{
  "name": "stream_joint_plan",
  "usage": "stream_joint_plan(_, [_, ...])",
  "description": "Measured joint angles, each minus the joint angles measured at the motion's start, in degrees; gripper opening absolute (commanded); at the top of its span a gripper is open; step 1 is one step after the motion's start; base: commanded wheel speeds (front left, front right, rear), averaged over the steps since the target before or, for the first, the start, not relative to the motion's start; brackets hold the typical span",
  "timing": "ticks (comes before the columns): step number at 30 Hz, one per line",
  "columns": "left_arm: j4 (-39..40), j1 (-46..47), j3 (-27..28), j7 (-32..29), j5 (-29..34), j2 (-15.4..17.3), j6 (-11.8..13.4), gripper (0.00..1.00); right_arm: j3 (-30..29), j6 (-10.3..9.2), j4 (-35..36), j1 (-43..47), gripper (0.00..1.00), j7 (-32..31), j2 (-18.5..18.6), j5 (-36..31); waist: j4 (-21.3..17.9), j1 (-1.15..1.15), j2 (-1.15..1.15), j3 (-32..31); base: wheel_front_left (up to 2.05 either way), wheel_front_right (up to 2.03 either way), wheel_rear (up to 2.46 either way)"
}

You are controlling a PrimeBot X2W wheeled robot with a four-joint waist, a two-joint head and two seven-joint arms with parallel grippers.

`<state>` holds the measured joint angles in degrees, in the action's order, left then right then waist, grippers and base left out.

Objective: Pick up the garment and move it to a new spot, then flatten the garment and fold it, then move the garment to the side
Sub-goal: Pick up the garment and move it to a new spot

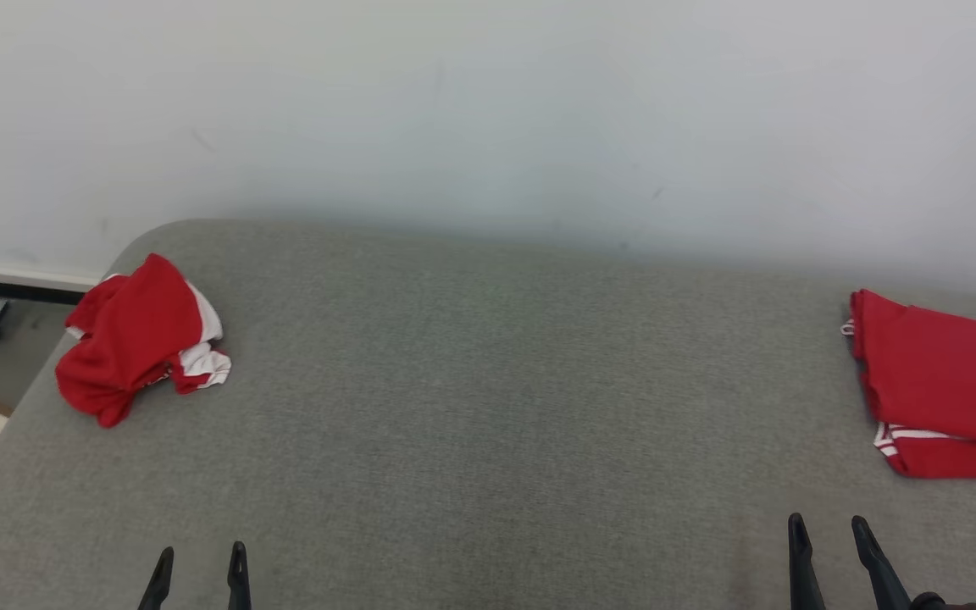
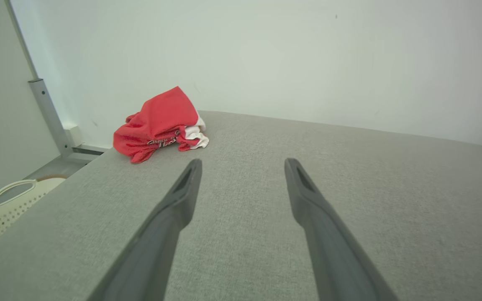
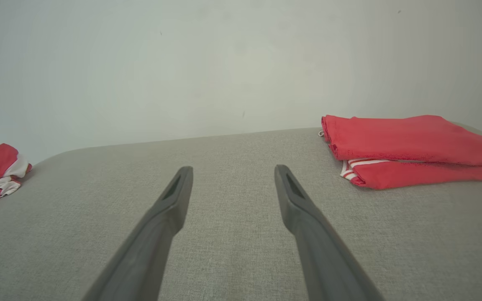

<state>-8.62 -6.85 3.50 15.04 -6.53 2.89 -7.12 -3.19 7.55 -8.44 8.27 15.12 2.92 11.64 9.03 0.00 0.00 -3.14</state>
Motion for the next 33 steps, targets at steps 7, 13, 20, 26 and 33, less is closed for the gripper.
stream_joint_plan(7, [-0.22, -0.01, 1.8, 0.0, 0.67, 0.05, -0.03, 1.0, 0.9, 0.0, -0.58, -0.15, 1.0, 0.0, -0.01, 0.41, 6.28, 0.0, 0.0, -0.02, 0.0, 0.0, 0.0])
stream_joint_plan(13, [-0.25, -0.08, 2.4, 0.0, 0.98, 0.03, -0.3, 1.0, 2.01, 0.0, -1.24, -0.66, 1.0, 0.0, -0.01, 0.59, 11.48, 0.0, 0.0, 0.01, 0.0, 0.0, 0.0])
stream_joint_plan(20, [-0.9, -0.05, 3.94, 0.0, 0.87, 0.25, -0.4, 1.0, 3.82, 0.0, -1.65, -1.2, 1.0, 0.0, -0.01, 1.3, 16.74, 0.0, 0.0, 0.06, 0.0, 0.0, 0.0])
stream_joint_plan(26, [-0.2, -0.09, 4.99, 0.0, 0.74, 0.22, -0.41, 1.0, 5.25, 0.0, -2.24, -2.76, 1.0, 0.0, -0.04, 1.1, 18.95, 0.01, 0.0, 0.92, 0.0, 0.0, 0.0])
stream_joint_plan(33, [-0.31, -0.14, 5.57, 0.0, 0.65, 0.14, -0.42, 1.0, 5.89, 0.0, -2.88, -3.36, 1.0, 0.0, -0.03, 1.14, 19.04, 0.01, 0.0, 0.98, 0.0, 0.0, 0.0])
